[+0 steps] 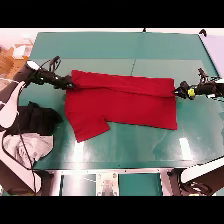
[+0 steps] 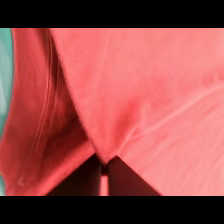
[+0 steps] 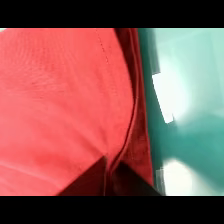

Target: Fold the shirts.

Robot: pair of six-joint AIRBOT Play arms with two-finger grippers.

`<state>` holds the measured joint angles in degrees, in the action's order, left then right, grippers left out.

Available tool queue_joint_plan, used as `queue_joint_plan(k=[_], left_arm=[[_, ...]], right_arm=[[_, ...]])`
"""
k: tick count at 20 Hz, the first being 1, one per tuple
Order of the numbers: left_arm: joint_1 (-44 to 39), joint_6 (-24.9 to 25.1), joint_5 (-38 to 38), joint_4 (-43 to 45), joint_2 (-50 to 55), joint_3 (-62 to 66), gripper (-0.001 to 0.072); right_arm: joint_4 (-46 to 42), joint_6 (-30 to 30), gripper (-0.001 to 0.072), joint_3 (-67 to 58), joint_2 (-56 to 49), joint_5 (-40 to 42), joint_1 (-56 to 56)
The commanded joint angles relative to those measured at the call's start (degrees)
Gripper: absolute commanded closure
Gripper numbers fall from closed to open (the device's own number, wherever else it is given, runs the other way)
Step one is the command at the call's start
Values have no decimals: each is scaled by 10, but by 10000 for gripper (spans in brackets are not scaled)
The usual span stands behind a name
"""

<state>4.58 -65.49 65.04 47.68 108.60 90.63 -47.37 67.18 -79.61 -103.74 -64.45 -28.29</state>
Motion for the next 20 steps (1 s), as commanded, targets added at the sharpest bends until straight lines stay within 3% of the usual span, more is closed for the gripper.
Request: queue_joint_plan(k=[1,2,6,8,9,10,16,18,20], left_arm=[[7,-52,59,18,4,14,106],[18,-85,89,17,4,31,40],[82,-154,224,16,-23,74,41],[97,-156,246,17,-66,35,42],[102,-153,241,19,-101,-6,81],[102,-147,232,27,-138,-55,120],[102,-140,60,59,-400,-475,119],[102,-139,25,32,-424,-562,120],[101,-102,-39,-42,-424,-627,120]], right_arm=[[-1,4,372,-3,0,-32,0],[-1,9,364,-14,2,-58,-5],[-3,29,364,-24,56,-130,-48],[-3,26,364,33,113,-129,-72],[-2,23,364,73,143,-128,-80],[-2,22,366,124,178,-120,-86],[65,0,366,400,356,4,-90],[85,-19,367,438,375,13,-90],[84,-29,366,449,376,15,-90]])
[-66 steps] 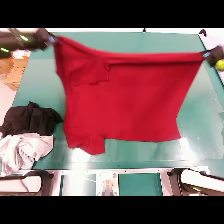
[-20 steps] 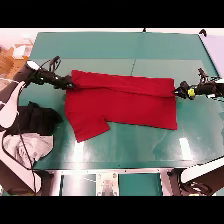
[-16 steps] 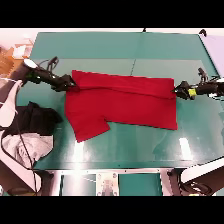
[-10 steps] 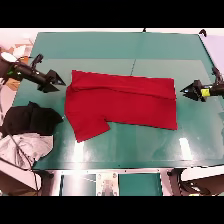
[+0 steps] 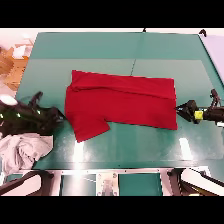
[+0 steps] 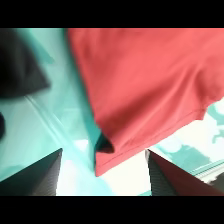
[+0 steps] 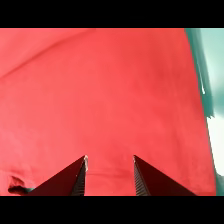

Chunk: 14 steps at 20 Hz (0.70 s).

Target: Fold the shirts.

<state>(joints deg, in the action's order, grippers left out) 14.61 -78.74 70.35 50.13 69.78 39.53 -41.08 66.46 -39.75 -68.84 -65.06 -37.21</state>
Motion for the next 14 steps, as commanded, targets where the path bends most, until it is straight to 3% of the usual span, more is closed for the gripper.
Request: queue_joint_plan(k=[1,5,8,12,13,14], left_arm=[[-1,54,-125,-103,-36,-136,120],[0,95,-192,-191,-13,-160,121],[0,193,-149,-319,56,-160,121],[0,215,-123,-340,84,-158,121],[0,235,-122,-366,84,-157,242],[0,267,-118,-390,84,-156,481]], right_arm=[[21,-24,366,51,26,21,-1],[32,-24,366,51,26,21,-1],[31,-24,366,51,26,21,-1],[31,-19,366,51,26,21,-1],[26,-3,366,51,26,18,-1],[13,9,366,54,26,11,-3]])
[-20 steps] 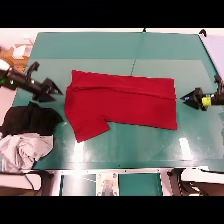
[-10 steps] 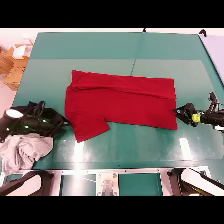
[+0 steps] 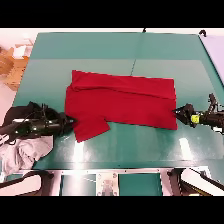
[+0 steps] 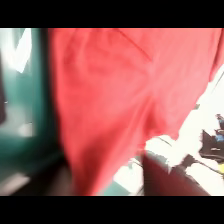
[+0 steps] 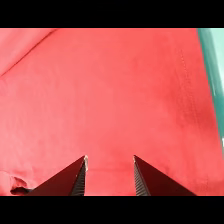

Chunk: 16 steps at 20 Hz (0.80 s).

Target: Fold the shirts.

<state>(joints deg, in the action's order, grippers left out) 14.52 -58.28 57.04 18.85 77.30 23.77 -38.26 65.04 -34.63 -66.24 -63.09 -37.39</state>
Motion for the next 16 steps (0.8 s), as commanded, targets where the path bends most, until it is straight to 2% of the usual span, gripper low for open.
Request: queue_joint_plan(k=[1,3,4,6,7,8,13,16], left_arm=[[0,78,20,-89,9,4,656],[0,78,27,-87,9,11,682],[0,81,33,-88,9,12,682],[0,87,52,-88,9,12,682],[0,89,61,-88,9,12,682],[0,89,67,-88,9,12,682],[0,92,88,-88,9,12,682],[0,93,79,-88,9,12,683]], right_arm=[[-32,40,368,9,1,-15,-7],[-64,76,370,32,12,-19,-33],[-76,87,414,47,22,-19,-50],[-78,90,423,77,47,-7,-80],[-78,98,397,92,53,7,-83],[-70,101,316,107,53,18,-81],[-53,100,304,141,52,34,-66],[-20,100,243,155,52,95,-66]])
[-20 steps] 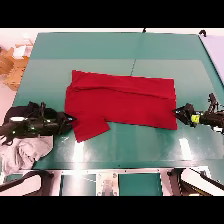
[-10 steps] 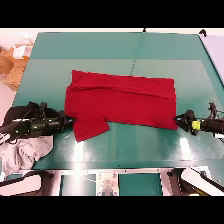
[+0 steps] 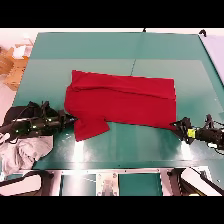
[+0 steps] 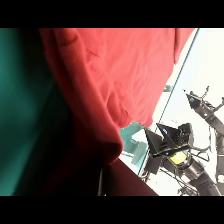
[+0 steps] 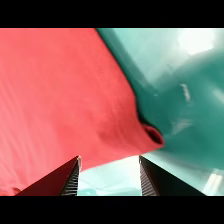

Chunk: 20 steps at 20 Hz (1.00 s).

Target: Fold the shirts.

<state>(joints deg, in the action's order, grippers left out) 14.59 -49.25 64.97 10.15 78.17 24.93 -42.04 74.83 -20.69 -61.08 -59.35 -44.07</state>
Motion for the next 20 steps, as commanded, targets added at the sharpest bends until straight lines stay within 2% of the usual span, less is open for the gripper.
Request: queue_joint_plan(k=[1,5,8,9,10,11,12,14,17,20], left_arm=[[0,3,-8,-1,0,1,683],[0,2,-15,-1,0,1,683],[0,3,-15,-1,0,1,683],[0,5,-15,-1,0,1,683],[0,11,-14,-2,0,1,683],[0,15,-12,-3,-1,1,684],[0,16,-13,-3,-8,1,684],[0,8,-18,0,-56,1,685],[0,-84,-14,78,-167,1,685],[0,-187,21,180,-266,1,685]], right_arm=[[36,2,243,25,1,82,2],[78,-4,244,56,1,158,42],[104,-4,248,59,1,174,88],[103,-4,281,59,1,173,100],[103,-5,471,59,1,168,106],[103,-5,595,59,1,156,108],[101,-17,670,56,1,144,107],[72,-21,695,37,5,115,98],[-28,22,696,-28,8,57,48],[-97,37,696,-93,8,-9,14]])
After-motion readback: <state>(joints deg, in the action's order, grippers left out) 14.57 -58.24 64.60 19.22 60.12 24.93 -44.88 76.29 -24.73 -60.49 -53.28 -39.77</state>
